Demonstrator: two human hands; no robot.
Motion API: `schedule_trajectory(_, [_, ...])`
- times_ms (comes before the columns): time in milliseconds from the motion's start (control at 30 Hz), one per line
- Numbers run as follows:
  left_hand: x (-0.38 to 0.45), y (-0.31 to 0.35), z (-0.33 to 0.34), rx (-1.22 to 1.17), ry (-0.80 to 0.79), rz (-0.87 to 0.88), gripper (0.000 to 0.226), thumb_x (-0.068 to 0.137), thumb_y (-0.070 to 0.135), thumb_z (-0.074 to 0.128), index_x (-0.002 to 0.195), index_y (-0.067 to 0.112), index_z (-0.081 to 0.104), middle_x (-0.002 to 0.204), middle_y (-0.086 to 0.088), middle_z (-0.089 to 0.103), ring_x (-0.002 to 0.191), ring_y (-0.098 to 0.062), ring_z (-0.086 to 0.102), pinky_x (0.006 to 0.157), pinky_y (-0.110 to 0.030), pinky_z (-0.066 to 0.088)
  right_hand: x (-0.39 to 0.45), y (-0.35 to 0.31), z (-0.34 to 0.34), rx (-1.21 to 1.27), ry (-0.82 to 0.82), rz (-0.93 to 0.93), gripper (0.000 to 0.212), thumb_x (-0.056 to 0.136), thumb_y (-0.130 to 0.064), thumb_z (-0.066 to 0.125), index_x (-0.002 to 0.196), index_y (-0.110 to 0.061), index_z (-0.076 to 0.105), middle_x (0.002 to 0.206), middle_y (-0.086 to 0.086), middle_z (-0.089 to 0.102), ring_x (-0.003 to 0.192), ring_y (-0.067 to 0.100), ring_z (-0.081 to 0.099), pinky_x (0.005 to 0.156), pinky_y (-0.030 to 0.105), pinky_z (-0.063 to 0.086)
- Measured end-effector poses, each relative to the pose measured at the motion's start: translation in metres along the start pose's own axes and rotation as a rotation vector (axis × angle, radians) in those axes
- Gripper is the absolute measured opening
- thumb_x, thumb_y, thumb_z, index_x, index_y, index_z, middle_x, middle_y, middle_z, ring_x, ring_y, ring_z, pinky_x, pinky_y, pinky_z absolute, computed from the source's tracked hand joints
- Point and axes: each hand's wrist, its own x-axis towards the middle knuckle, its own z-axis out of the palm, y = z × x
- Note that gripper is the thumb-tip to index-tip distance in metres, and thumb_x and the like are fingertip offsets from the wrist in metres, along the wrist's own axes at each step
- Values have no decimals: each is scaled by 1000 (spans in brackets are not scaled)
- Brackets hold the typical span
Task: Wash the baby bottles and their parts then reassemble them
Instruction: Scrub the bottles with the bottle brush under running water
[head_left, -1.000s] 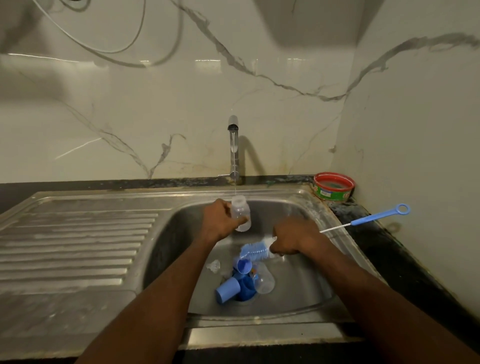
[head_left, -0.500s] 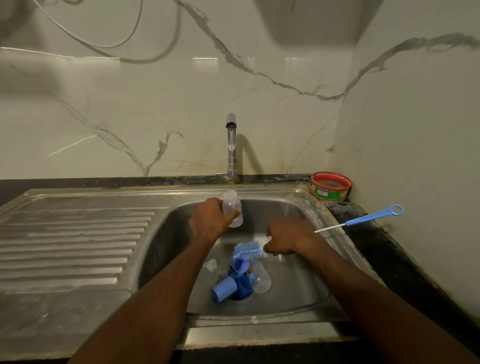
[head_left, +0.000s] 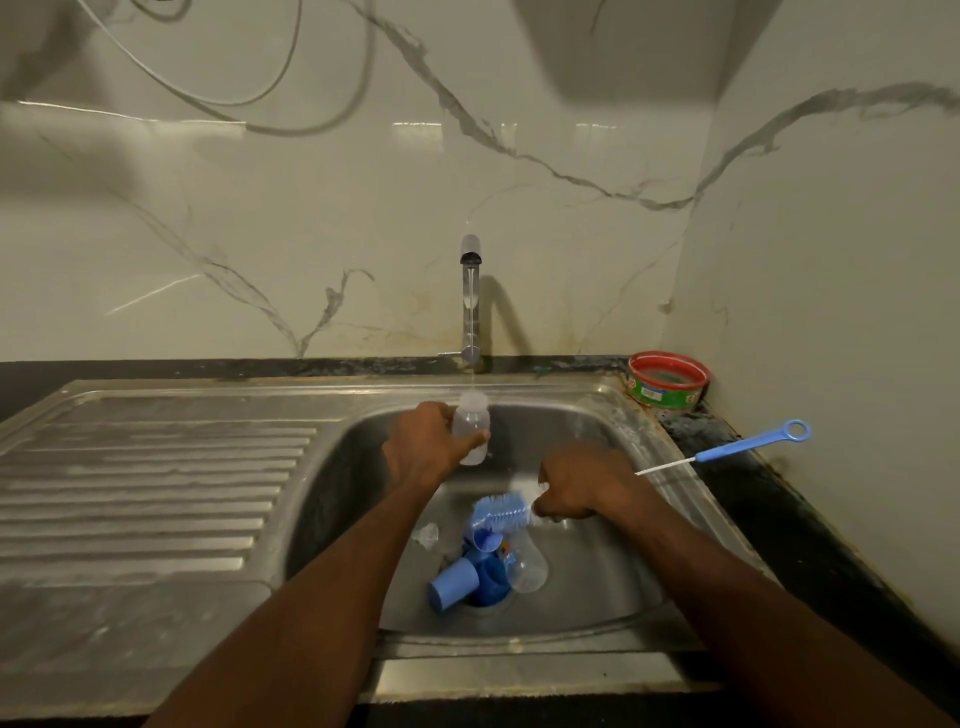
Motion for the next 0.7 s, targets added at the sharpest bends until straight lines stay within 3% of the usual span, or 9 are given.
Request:
schedule_trajectory(100, [2,3,0,-38,99,15,57,82,61,73,126,25,66,117,2,72,90,-7,63,75,-21,44,1,1,0,10,15,-7,37,87,-42,66,117,-20,70,118,0,67,107,19,61,78,29,44])
schedule_trajectory(200, [1,1,3,-4,-15,-5,45,88,53,72,121,23,66,113,1,72,72,1,54,61,-14,35,-1,0,-1,13,11,-11,39,89,-42,65,121,-20,68,121,1,66,111,20,60,82,30,45])
schedule_trajectory(300, [5,-3,0,-62,133,-14,55,84,58,73,125,23,66,117,1,72,91,-7,65,73,-19,41,0,0,-1,8,30,-20,38,87,-41,66,119,-20,69,120,1,67,110,20,61,82,28,44])
schedule_trajectory(400, [3,-2,-1,-20,-22,-27,43,89,51,72,119,21,66,113,-2,71,73,0,53,61,-15,33,-1,0,-1,3,34,-21,38,87,-41,65,118,-19,70,119,2,68,111,21,61,80,29,42])
schedule_trajectory(533, [3,-2,1,-41,87,-10,51,83,60,73,121,26,66,116,1,72,90,-9,64,74,-22,45,0,0,-1,24,35,-18,38,88,-40,66,119,-19,70,120,1,67,110,20,61,79,27,41])
schedule_trajectory(633, [1,-4,4,-13,-50,-18,36,88,52,72,113,27,65,106,2,70,73,0,54,61,-15,36,-2,0,-1,20,30,-21,39,88,-41,65,121,-19,69,121,2,67,111,20,61,80,29,42])
schedule_trajectory(700, [4,-7,4,-50,82,-8,50,84,56,75,122,25,66,110,2,71,86,-4,61,70,-18,42,-2,0,-2,4,28,-24,39,89,-42,65,121,-19,69,120,1,67,110,20,61,81,30,43])
